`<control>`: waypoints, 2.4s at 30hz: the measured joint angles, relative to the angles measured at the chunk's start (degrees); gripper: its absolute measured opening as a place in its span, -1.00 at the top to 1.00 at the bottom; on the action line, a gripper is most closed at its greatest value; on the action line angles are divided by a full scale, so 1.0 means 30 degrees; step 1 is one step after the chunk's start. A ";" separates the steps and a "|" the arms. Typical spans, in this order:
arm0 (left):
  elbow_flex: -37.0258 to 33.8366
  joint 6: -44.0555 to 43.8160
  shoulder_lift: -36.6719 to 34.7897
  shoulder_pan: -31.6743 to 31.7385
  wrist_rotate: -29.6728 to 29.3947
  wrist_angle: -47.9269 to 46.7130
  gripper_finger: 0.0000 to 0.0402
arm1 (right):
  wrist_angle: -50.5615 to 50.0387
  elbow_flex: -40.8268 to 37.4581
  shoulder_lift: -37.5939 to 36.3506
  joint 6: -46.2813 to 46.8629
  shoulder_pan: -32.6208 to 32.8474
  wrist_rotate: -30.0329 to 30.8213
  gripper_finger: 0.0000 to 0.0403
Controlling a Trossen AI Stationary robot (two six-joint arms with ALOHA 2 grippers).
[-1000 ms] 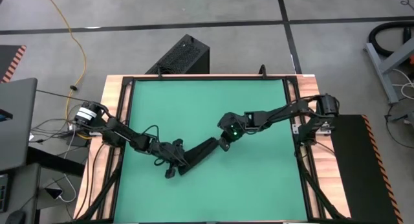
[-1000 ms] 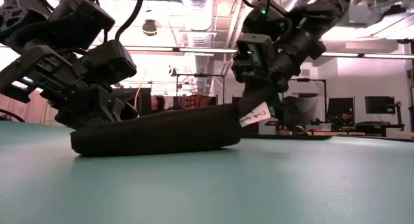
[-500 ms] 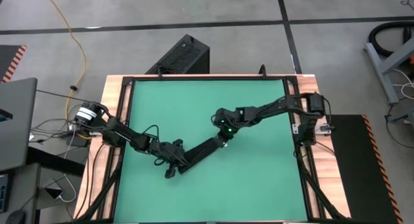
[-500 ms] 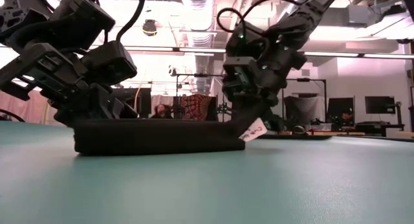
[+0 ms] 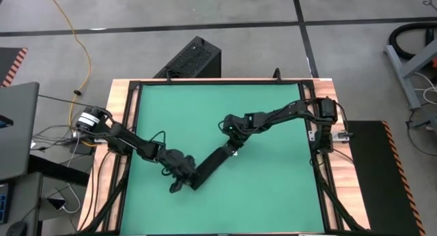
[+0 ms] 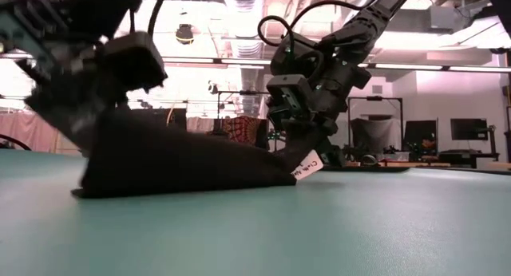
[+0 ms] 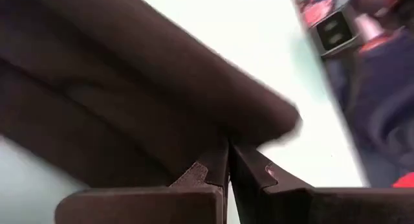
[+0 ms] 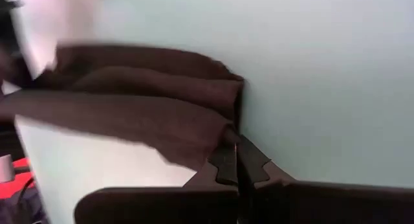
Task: Roll towel
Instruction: Roll the black towel
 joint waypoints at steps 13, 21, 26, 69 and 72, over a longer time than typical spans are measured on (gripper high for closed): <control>0.0184 -0.2291 -0.3175 -0.1380 -0.3119 -0.3852 1.00 | -0.0160 -0.0029 0.0007 -0.0758 0.0386 0.1131 1.00; 0.0395 -0.4274 -0.4146 -0.3172 -0.4391 -0.7792 1.00 | -0.0123 -0.0029 0.0007 -0.1057 0.0650 0.1667 1.00; 0.2596 -0.4361 -0.6088 -0.4879 -0.8182 -1.2878 1.00 | -0.0029 -0.0029 0.0000 -0.1167 0.0801 0.2013 1.00; 0.7489 -0.1807 0.1362 -0.5690 -1.7203 -1.3455 1.00 | -0.0445 -0.0036 0.0007 -0.1645 0.1188 0.2713 0.99; 0.7394 -0.2111 0.1405 -0.5799 -1.7354 -1.3250 1.00 | -0.0603 -0.0036 0.0007 -0.1919 0.1188 0.2713 0.98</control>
